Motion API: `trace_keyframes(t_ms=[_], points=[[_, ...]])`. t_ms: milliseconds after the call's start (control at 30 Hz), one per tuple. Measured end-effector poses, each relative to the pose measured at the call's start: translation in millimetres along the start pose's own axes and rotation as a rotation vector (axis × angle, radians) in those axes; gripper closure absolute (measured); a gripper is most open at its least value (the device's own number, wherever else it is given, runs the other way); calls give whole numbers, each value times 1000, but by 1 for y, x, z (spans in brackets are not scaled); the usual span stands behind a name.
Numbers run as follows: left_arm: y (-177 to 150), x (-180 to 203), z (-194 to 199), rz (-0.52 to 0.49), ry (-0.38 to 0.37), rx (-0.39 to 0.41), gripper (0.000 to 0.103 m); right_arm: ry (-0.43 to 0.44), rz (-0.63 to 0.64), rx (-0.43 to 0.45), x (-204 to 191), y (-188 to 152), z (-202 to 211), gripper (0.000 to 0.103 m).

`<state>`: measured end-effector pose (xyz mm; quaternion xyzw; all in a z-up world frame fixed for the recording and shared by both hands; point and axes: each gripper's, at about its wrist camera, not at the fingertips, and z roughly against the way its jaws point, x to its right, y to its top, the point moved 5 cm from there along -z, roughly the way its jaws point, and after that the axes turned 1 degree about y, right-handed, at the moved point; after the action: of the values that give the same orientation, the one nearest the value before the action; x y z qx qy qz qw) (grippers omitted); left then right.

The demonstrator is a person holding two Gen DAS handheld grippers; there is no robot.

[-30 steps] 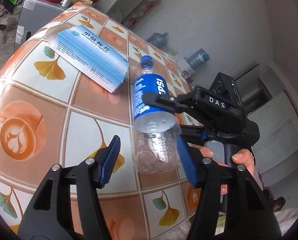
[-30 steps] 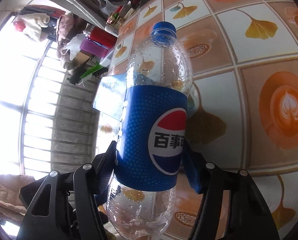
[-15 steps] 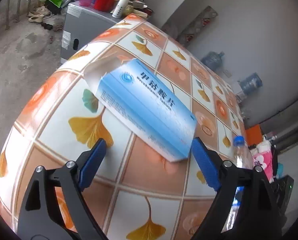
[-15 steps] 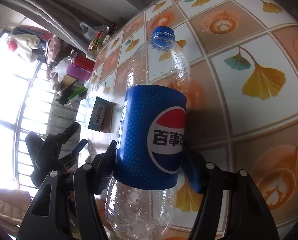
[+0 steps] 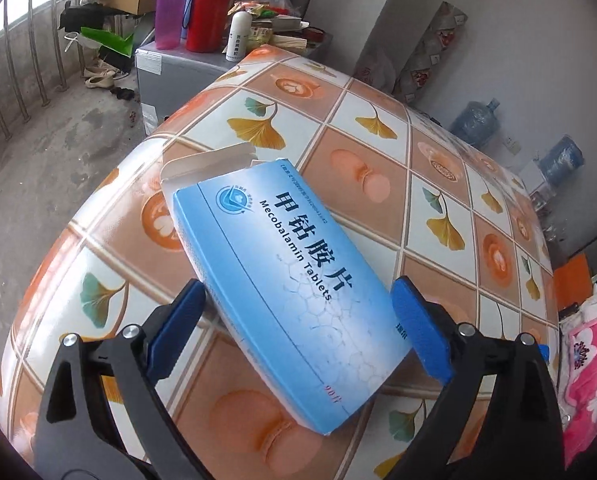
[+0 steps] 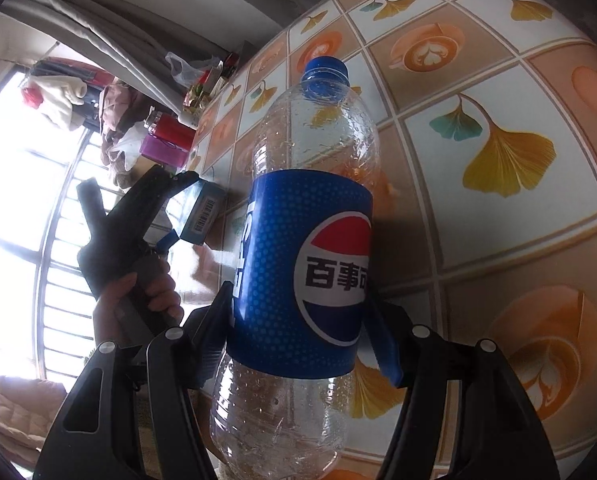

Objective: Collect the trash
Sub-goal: 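Grasp the Pepsi bottle with the right tool while the left tool grasps the blue tablet box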

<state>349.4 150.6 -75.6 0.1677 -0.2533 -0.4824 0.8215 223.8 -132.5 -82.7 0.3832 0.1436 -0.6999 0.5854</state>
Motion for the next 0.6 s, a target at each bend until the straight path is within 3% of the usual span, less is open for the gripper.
trace_keyframes(t_ms=[200,400,600], points=[[5,11,-10,-48,39,-4,12,6,0,2,4,-2,4,42],[-11,8,14,-137,-47,-61,12,25,-10,10,7,-2,8,42],[7,16,58,-291,-118,28,13,31,-9,6,8,-1,9,42]])
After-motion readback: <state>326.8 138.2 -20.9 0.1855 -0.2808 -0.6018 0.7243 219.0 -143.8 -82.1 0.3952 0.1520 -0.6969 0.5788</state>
